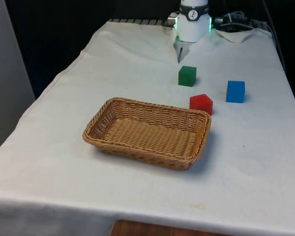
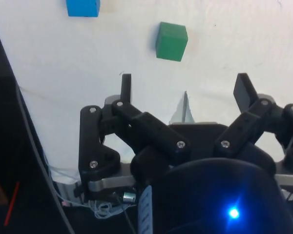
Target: Pick up the blue cube and place it into the basket.
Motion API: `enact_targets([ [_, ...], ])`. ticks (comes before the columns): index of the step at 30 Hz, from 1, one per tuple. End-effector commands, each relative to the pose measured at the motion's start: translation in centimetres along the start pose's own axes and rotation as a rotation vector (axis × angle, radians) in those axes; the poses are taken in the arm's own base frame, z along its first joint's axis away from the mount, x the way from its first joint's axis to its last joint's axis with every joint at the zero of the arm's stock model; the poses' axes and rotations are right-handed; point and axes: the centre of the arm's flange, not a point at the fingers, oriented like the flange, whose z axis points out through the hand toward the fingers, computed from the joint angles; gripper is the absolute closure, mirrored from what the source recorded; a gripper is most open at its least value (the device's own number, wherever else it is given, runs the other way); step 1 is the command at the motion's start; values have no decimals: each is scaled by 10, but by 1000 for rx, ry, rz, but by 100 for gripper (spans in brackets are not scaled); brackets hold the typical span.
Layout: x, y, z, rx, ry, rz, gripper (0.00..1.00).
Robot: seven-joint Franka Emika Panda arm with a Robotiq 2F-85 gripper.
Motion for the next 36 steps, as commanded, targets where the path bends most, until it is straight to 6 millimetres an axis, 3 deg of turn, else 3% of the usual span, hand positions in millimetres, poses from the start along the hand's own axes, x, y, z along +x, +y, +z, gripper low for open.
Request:
enact_targets([
  [1, -2, -2, -1, -8, 16, 6, 0],
  [16, -17, -25, 0, -27, 43, 30, 0],
  [36, -30, -81, 41, 7, 93, -3, 0],
])
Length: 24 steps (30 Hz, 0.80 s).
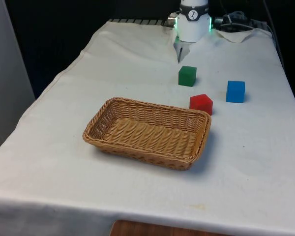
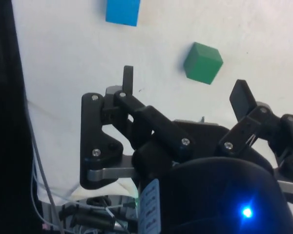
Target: Pick up the blue cube and place it into the basket.
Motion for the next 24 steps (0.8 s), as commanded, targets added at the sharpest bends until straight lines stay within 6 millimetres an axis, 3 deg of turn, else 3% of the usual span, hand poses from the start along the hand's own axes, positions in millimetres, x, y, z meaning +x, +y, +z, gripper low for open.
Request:
enact_targets([
  [1, -1, -6, 5, 12, 8, -6, 0],
  [13, -2, -10, 14, 10, -2, -25, 0],
  [24, -15, -30, 34, 24, -1, -62, 0],
])
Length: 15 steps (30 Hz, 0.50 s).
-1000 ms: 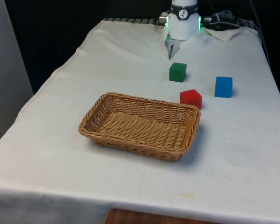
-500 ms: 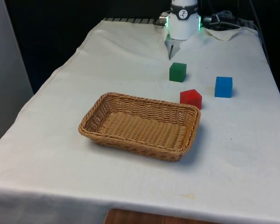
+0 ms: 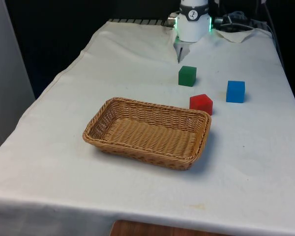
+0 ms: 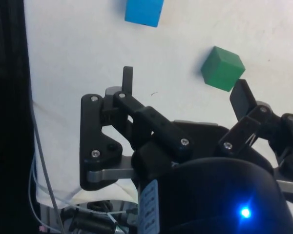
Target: Pick up the blue cube and place it into the basket.
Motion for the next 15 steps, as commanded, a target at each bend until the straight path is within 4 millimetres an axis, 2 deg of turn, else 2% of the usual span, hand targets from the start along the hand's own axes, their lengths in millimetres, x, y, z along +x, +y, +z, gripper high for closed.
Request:
enact_targets([
  [1, -2, -4, 3, 11, 9, -4, 0],
  [7, -7, -10, 13, 9, 1, -14, 0],
  [13, -14, -16, 37, 16, 5, -4, 0],
  [15, -15, -16, 37, 12, -3, -9, 0],
])
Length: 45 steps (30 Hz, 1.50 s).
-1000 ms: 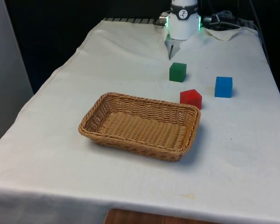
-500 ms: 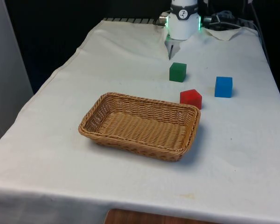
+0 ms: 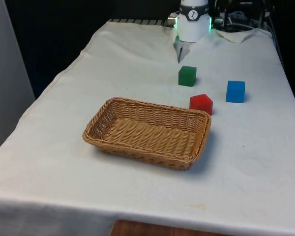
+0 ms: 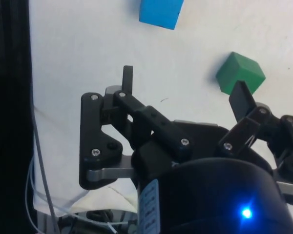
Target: Pick up the blue cube and place it into the basket.
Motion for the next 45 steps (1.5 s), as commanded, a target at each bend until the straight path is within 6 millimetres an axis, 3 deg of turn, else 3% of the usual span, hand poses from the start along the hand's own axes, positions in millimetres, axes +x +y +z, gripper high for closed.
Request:
enact_targets([
  [1, -1, -1, 6, 3, 8, 11, 0],
  [17, -6, 2, 54, 7, -4, 103, 0],
  [36, -7, 4, 68, 11, -28, 116, 0],
  [45, -6, 5, 96, 30, 8, 109, 0],
])
